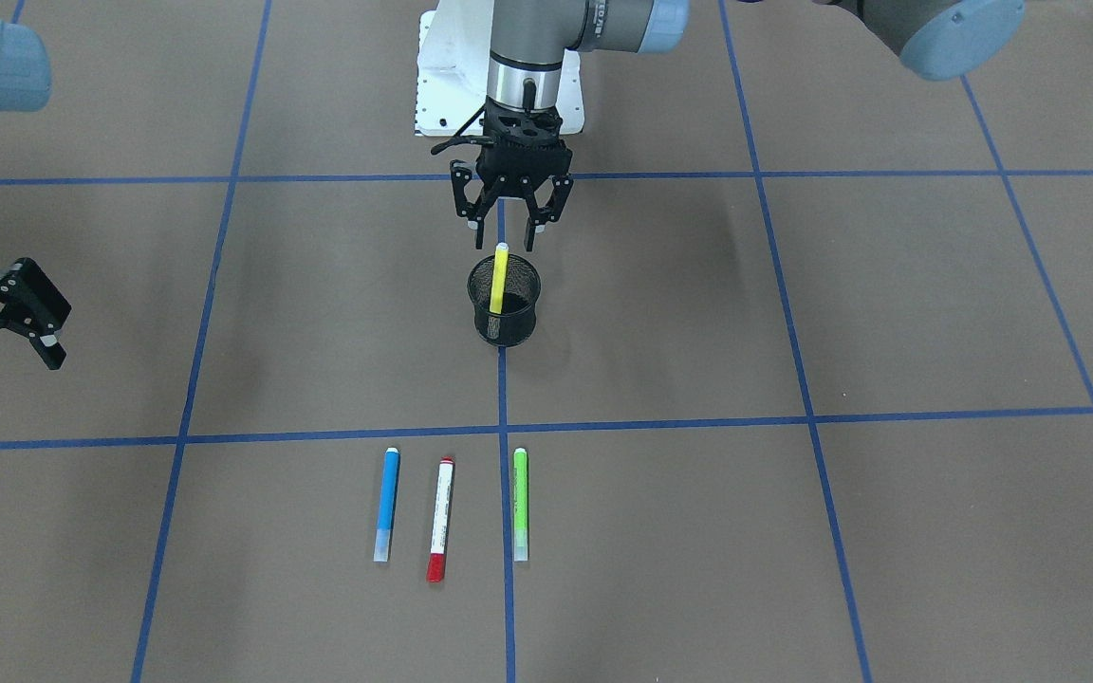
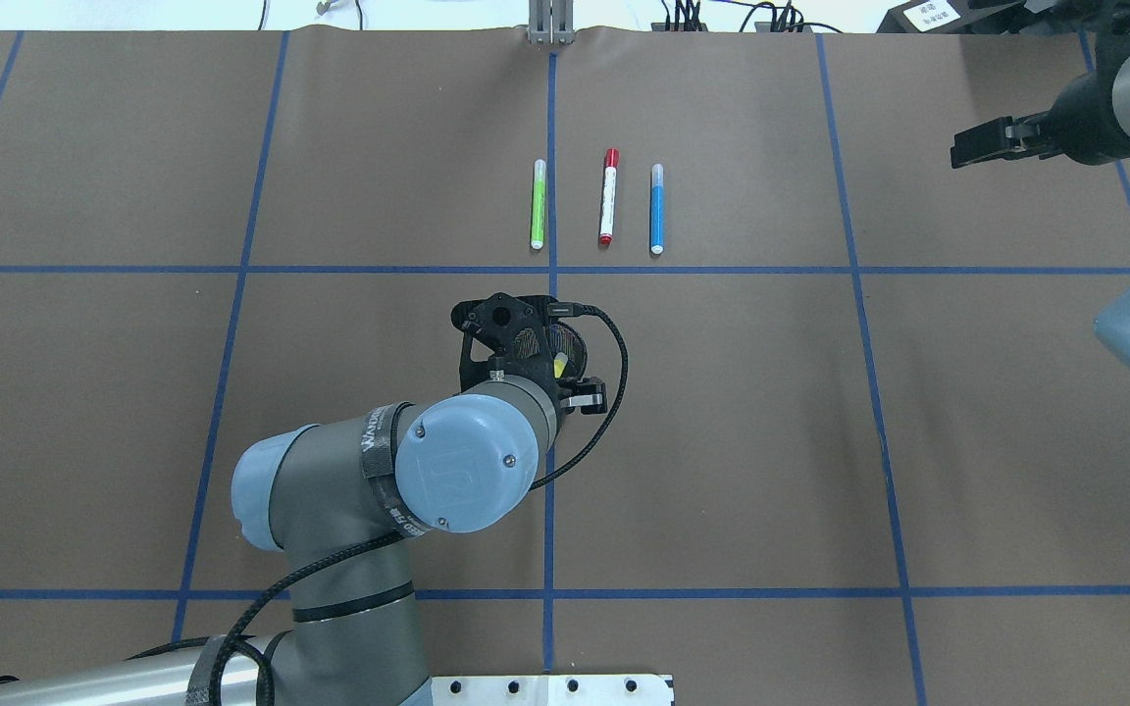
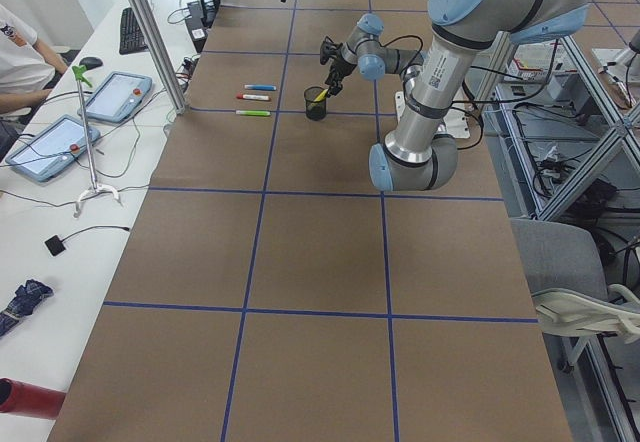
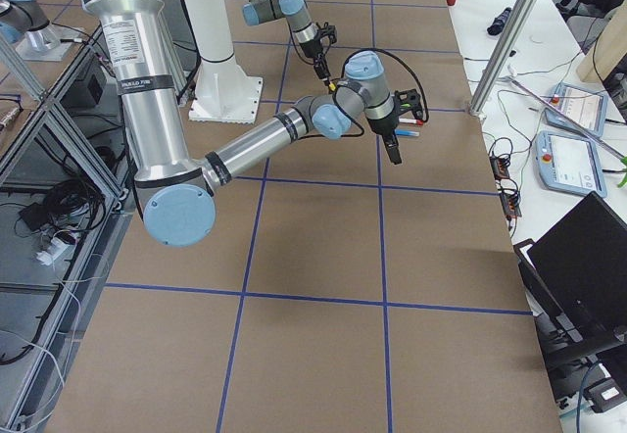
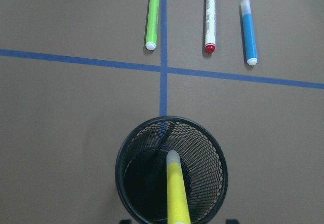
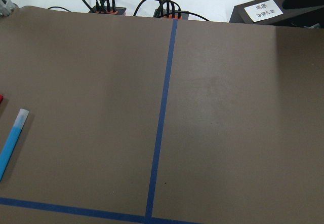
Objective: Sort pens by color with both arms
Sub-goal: 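Lower the left gripper into the cup and grasp the yellow highlighter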
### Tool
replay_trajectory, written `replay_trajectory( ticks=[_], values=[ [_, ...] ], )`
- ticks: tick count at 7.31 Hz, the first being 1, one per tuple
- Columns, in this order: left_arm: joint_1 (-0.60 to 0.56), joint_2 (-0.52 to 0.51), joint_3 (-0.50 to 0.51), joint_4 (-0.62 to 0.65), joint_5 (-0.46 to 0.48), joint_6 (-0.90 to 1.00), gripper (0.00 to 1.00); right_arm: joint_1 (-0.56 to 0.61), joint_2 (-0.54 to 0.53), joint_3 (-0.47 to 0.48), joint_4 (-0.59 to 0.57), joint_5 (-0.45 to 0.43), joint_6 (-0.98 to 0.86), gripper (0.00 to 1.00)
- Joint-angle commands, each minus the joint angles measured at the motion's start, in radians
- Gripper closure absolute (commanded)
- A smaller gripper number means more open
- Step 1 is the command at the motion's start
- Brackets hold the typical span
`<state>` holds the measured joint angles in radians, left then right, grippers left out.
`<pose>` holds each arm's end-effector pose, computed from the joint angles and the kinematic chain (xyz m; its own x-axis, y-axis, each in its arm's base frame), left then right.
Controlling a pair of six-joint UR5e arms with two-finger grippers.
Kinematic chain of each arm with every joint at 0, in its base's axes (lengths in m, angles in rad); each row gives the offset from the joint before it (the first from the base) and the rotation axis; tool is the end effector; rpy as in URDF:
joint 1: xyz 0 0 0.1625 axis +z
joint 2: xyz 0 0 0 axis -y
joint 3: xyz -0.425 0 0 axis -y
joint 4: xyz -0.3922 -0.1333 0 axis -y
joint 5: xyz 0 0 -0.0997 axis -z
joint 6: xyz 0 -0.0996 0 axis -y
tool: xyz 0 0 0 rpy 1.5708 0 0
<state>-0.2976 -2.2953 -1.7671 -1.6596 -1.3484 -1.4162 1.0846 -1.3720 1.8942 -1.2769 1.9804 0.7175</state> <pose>0.5800 -0.3403 0.1358 0.5743 -0.0190 -0.8185 0.3807 0.8913 0.2464 -0.1783 -0.5377 0.3735 0.7194 -0.1180 0.6845 -0.2029 0.9068 0.3695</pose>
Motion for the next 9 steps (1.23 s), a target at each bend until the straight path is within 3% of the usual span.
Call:
replay_trajectory(
  ticks=[1,5,7,8,9],
  values=[
    [0.000,-0.007,0.008,0.000,0.000,0.000,0.51,0.005,-0.010,0.002,0.001,0.000,-0.019,0.00],
    [-0.005,-0.007,0.014,0.000,0.000,0.003,0.58,0.008,-0.012,0.000,0.001,0.000,-0.027,0.00],
    [-0.005,-0.007,0.014,0.000,0.000,0.002,0.72,0.008,-0.012,-0.001,-0.001,0.000,-0.027,0.00],
    [-0.005,-0.007,0.014,0.000,0.000,0.003,0.91,0.009,-0.012,-0.001,0.001,0.000,-0.027,0.00],
    [-0.005,-0.009,0.012,0.000,0.000,0.002,1.00,0.011,-0.012,-0.001,0.001,0.000,-0.026,0.00]
  ],
)
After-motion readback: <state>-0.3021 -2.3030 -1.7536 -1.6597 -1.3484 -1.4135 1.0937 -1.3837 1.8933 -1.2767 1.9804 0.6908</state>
